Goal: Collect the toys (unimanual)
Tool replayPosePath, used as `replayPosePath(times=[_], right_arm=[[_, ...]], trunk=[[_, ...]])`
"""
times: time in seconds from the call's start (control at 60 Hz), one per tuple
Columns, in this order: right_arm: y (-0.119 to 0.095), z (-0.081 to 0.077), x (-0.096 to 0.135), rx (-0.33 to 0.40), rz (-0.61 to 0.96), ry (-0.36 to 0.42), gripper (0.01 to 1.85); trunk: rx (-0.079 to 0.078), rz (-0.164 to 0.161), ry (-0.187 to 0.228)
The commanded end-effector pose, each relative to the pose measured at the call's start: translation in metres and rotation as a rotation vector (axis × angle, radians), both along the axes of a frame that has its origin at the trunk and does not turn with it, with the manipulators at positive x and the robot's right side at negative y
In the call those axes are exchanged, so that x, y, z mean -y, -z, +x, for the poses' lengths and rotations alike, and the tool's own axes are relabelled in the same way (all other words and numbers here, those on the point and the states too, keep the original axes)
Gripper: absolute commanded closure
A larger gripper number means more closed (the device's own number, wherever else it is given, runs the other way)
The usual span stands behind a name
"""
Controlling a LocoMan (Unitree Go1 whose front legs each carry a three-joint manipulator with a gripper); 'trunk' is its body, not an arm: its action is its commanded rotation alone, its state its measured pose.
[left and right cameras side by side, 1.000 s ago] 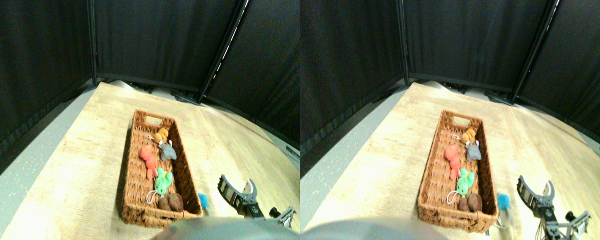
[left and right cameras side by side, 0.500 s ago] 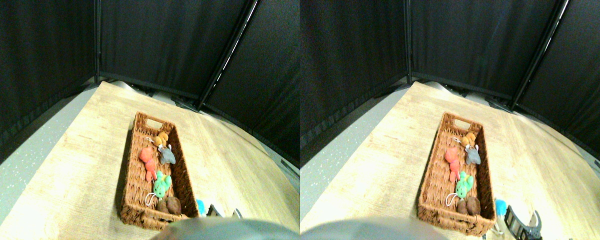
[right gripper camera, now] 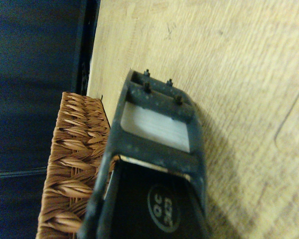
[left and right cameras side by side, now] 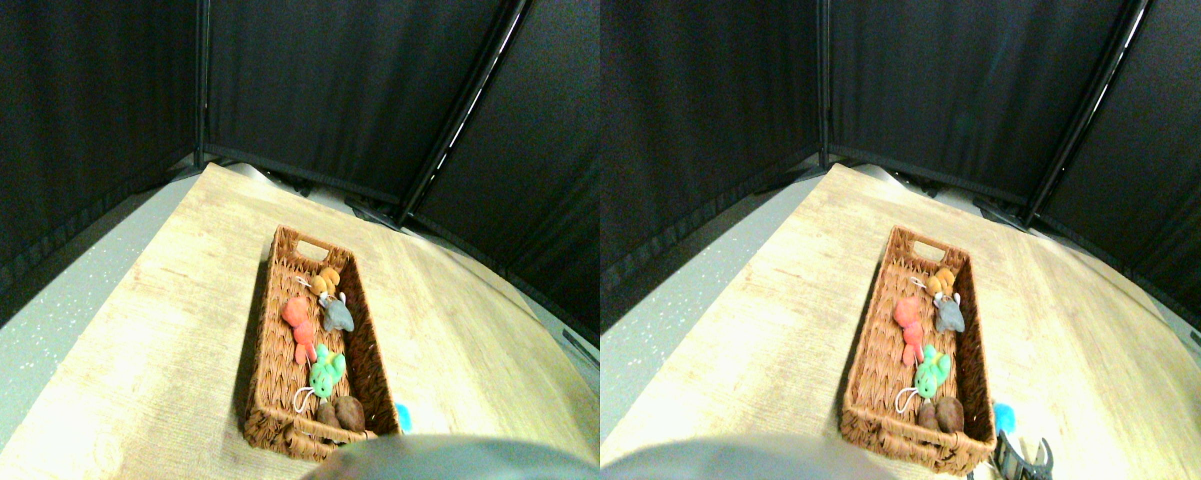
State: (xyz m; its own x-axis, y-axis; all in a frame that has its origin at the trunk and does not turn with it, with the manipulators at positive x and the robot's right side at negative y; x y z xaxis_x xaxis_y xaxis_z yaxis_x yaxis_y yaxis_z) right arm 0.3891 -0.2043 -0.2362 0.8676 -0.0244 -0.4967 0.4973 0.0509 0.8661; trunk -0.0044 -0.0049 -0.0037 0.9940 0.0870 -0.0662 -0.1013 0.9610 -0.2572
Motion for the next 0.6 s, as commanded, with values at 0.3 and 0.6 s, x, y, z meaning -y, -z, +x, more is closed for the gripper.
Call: replayPosePath(times=[0.3, 0.6], right_arm=[[0.007, 0.014, -0.004, 0.006, 0.008, -0.022, 1.19], [0.012, 0.024, -0.008, 0.079, -0.027, -0.015, 1.49]], trunk=[[-0.026, -0.024, -0.025], [-0.026, -0.021, -0.029]])
